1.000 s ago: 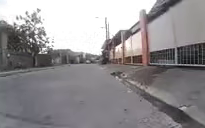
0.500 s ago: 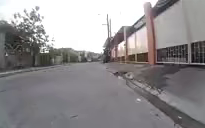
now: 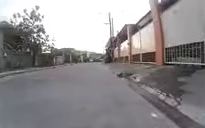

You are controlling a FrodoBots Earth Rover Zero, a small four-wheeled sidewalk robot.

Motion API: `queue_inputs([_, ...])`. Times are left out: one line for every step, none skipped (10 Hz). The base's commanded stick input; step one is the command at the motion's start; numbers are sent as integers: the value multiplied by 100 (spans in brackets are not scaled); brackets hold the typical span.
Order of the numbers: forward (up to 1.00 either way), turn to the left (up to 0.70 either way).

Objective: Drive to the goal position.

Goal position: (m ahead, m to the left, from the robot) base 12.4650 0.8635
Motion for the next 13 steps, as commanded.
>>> queue_inputs([100, 1])
queue_inputs([100, 1])
queue_inputs([100, 1])
queue_inputs([100, 1])
queue_inputs([100, 1])
queue_inputs([100, 1])
queue_inputs([100, 1])
queue_inputs([100, 1])
queue_inputs([100, 1])
queue_inputs([100, 1])
queue_inputs([100, 1])
queue_inputs([100, -26])
queue_inputs([100, -29])
